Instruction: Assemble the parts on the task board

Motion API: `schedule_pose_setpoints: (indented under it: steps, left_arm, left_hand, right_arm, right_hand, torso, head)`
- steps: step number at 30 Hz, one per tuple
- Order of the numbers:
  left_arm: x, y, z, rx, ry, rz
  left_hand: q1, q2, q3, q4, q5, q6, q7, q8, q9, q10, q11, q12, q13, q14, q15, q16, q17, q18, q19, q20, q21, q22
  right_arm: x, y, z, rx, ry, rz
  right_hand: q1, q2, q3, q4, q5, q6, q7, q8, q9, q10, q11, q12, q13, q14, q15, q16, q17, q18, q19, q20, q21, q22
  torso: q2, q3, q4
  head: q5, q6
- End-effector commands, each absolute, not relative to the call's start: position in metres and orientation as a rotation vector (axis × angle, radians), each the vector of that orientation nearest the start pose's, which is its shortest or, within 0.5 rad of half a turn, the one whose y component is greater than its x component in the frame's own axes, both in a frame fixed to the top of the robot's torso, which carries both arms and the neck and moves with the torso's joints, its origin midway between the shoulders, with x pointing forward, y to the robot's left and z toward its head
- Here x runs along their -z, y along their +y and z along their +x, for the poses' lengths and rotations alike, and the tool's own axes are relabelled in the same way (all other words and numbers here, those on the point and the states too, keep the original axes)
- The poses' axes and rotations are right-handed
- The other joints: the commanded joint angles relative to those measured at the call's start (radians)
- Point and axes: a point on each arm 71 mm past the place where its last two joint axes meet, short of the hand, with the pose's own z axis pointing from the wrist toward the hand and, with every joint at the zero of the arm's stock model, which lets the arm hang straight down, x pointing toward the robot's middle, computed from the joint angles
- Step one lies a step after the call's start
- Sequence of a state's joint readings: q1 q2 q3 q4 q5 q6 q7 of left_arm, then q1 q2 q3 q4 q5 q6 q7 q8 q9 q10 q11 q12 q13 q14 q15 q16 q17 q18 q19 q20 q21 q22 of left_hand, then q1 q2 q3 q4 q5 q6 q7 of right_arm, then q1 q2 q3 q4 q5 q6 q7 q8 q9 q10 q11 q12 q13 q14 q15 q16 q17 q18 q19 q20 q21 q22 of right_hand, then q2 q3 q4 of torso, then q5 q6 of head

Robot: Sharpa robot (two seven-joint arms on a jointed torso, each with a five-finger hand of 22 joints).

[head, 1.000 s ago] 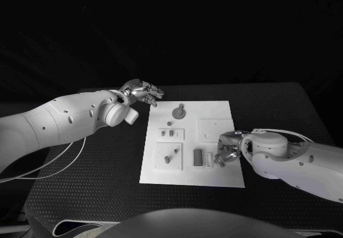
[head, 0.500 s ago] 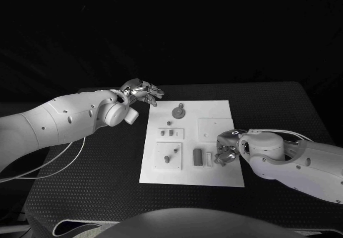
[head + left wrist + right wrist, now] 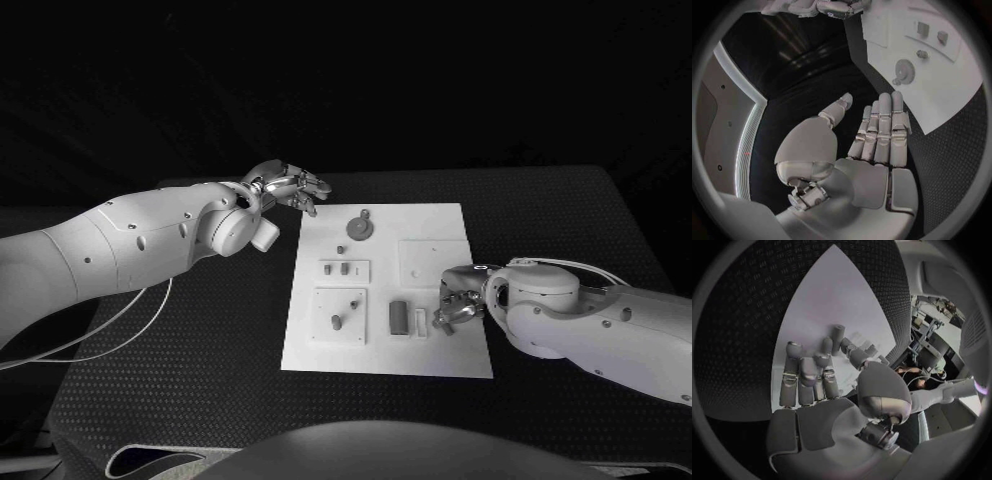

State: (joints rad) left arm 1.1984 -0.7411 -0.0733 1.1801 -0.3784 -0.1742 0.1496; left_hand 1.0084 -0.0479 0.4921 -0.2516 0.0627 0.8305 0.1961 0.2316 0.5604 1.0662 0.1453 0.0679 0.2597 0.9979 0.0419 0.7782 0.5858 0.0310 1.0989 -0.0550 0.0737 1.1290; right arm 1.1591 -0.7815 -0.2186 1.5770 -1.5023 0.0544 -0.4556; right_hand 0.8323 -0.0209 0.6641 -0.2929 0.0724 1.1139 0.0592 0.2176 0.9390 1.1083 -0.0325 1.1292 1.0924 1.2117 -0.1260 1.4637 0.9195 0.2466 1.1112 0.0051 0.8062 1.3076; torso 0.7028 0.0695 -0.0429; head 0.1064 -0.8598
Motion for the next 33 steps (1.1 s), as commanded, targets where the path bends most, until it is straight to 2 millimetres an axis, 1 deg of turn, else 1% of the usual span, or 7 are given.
schedule_pose_setpoints:
  steps: [1, 6, 9, 16, 21, 27, 33]
  left_arm:
    - [0.222, 0.253, 0.537, 1.149, 1.736, -0.861]
    - [0.222, 0.253, 0.537, 1.148, 1.736, -0.861]
    - [0.222, 0.253, 0.537, 1.148, 1.736, -0.861]
    - [0.222, 0.254, 0.537, 1.148, 1.737, -0.862]
    - [0.222, 0.254, 0.537, 1.147, 1.736, -0.862]
    - [0.222, 0.254, 0.537, 1.147, 1.737, -0.863]
    - [0.222, 0.254, 0.536, 1.146, 1.738, -0.863]
  left_hand:
    - [-0.008, -0.001, 0.001, 0.007, -0.001, -0.008, 0.001, 0.005, 0.000, -0.003, 0.004, 0.002, -0.001, 0.005, 0.000, -0.005, 0.002, 0.021, 0.006, -0.002, -0.003, 0.001]
    - [-0.009, -0.001, 0.001, 0.007, -0.001, -0.008, 0.001, 0.005, 0.000, -0.003, 0.004, 0.002, -0.001, 0.005, 0.000, -0.005, 0.002, 0.021, 0.006, -0.002, -0.003, 0.001]
    - [-0.009, -0.001, 0.001, 0.008, -0.002, -0.008, 0.001, 0.005, 0.000, -0.003, 0.004, 0.002, -0.001, 0.005, 0.000, -0.005, 0.002, 0.021, 0.006, -0.002, -0.003, 0.001]
    - [-0.009, -0.002, 0.001, 0.008, -0.001, -0.008, 0.001, 0.005, 0.000, -0.003, 0.004, 0.002, -0.001, 0.005, 0.000, -0.005, 0.002, 0.021, 0.006, -0.003, -0.003, 0.001]
    - [-0.009, -0.003, 0.001, 0.008, -0.001, -0.008, 0.001, 0.005, 0.000, -0.003, 0.004, 0.002, -0.001, 0.005, 0.000, -0.005, 0.003, 0.021, 0.005, -0.003, -0.003, 0.002]
    - [-0.009, -0.003, 0.001, 0.008, -0.001, -0.008, 0.000, 0.005, 0.000, -0.003, 0.004, 0.002, -0.001, 0.005, -0.001, -0.006, 0.003, 0.021, 0.005, -0.003, -0.003, 0.002]
    - [-0.009, -0.003, 0.001, 0.008, -0.001, -0.008, 0.000, 0.005, 0.000, -0.003, 0.004, 0.002, -0.001, 0.005, -0.001, -0.006, 0.004, 0.021, 0.005, -0.003, -0.003, 0.002]
  right_arm:
    - [0.301, -0.190, 0.424, -0.339, 2.316, -0.028]
    - [0.289, -0.195, 0.430, -0.433, 2.255, 0.223]
    - [0.285, -0.197, 0.431, -0.457, 2.231, 0.301]
    - [0.282, -0.193, 0.427, -0.484, 2.246, 0.346]
    - [0.283, -0.186, 0.422, -0.514, 2.281, 0.368]
    - [0.285, -0.182, 0.419, -0.518, 2.321, 0.354]
    - [0.288, -0.179, 0.418, -0.517, 2.346, 0.340]
  right_hand:
    - [0.057, 0.045, -0.003, -0.002, 0.006, -0.004, 0.012, 0.002, -0.190, 0.012, -0.004, -0.003, -0.002, 0.013, -0.004, 0.006, 0.005, 0.015, 0.006, -0.005, 0.005, 0.023]
    - [0.059, 0.042, -0.008, -0.001, 0.006, 0.004, 0.009, 0.004, -0.192, 0.018, -0.006, -0.005, -0.005, 0.020, -0.006, 0.006, 0.008, 0.015, 0.009, -0.007, 0.007, 0.022]
    - [0.052, 0.046, -0.012, 0.000, 0.006, 0.007, 0.009, 0.004, -0.195, 0.021, -0.007, -0.008, -0.007, 0.019, -0.007, 0.004, 0.002, 0.015, 0.010, -0.007, 0.007, 0.020]
    - [0.052, 0.044, -0.013, -0.001, 0.007, 0.009, 0.008, 0.004, -0.196, 0.024, -0.008, -0.009, -0.008, 0.021, -0.008, 0.003, -0.001, 0.015, 0.011, -0.009, 0.007, 0.020]
    - [0.051, 0.043, -0.014, 0.000, 0.006, 0.010, 0.007, 0.003, -0.197, 0.025, -0.009, -0.010, -0.009, 0.021, -0.009, 0.002, -0.002, 0.015, 0.012, -0.009, 0.007, 0.019]
    - [0.049, 0.043, -0.015, 0.000, 0.006, 0.010, 0.007, 0.003, -0.198, 0.025, -0.009, -0.011, -0.009, 0.021, -0.009, 0.001, -0.004, 0.015, 0.012, -0.009, 0.007, 0.019]
    - [0.046, 0.045, -0.016, 0.001, 0.007, 0.009, 0.008, 0.002, -0.200, 0.025, -0.008, -0.013, -0.010, 0.020, -0.010, 0.000, -0.008, 0.015, 0.012, -0.009, 0.005, 0.019]
  torso:
    - [0.000, -0.0006, -0.0001]
    - [0.001, -0.0008, -0.0001]
    - [0.001, -0.0015, -0.0001]
    - [0.000, -0.0019, -0.0009]
    - [0.000, -0.0001, -0.0011]
    - [0.001, -0.0018, -0.0001]
    - [0.001, -0.0009, -0.0027]
  head:
    - [-0.001, 0.002]
    - [-0.002, 0.002]
    - [-0.004, 0.000]
    - [-0.005, 0.001]
    - [-0.004, 0.000]
    - [-0.006, -0.002]
    - [-0.010, -0.002]
